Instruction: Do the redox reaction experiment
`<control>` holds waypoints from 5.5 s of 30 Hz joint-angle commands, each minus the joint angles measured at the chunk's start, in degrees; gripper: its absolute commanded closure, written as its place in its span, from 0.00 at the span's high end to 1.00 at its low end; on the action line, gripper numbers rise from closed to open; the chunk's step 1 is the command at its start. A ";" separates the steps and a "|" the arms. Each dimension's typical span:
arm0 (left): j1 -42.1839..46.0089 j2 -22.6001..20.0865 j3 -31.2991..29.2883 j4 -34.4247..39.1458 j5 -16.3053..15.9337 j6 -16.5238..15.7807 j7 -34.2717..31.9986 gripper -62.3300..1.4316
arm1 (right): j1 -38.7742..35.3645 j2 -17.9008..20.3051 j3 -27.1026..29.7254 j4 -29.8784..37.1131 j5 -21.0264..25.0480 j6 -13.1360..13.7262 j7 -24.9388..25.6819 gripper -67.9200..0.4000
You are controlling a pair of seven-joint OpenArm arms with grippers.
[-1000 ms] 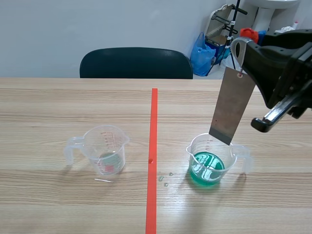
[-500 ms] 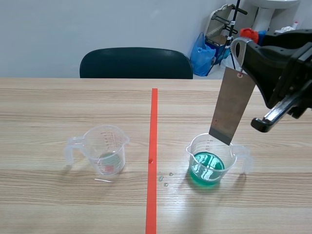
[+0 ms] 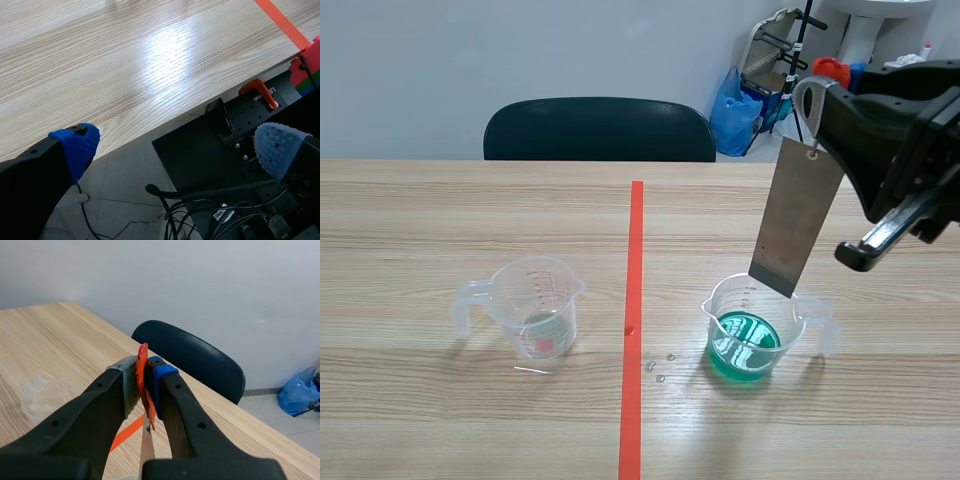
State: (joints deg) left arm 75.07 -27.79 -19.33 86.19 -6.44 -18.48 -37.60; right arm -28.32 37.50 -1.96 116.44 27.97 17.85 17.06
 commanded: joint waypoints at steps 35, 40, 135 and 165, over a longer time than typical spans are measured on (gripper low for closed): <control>-0.02 0.28 -0.39 0.46 -0.17 -0.24 -0.79 1.00 | 0.42 0.39 0.76 1.16 0.79 1.51 1.49 0.03; -0.02 0.28 -0.39 0.46 -0.17 -0.24 -1.46 1.00 | 0.42 0.39 0.76 1.16 0.79 1.51 1.49 0.03; -98.86 0.63 72.72 -21.03 -39.01 -5.22 37.09 0.06 | 0.55 0.26 0.76 1.16 0.74 1.51 1.49 0.03; -3.08 -3.87 -1.49 -4.07 -9.75 -7.58 -12.87 0.07 | 0.55 0.26 0.76 1.16 0.74 1.51 1.46 0.03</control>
State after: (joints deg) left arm 72.62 -31.92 -21.02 81.82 -15.90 -25.78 -49.32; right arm -28.32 37.47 -1.96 116.44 27.92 19.53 17.50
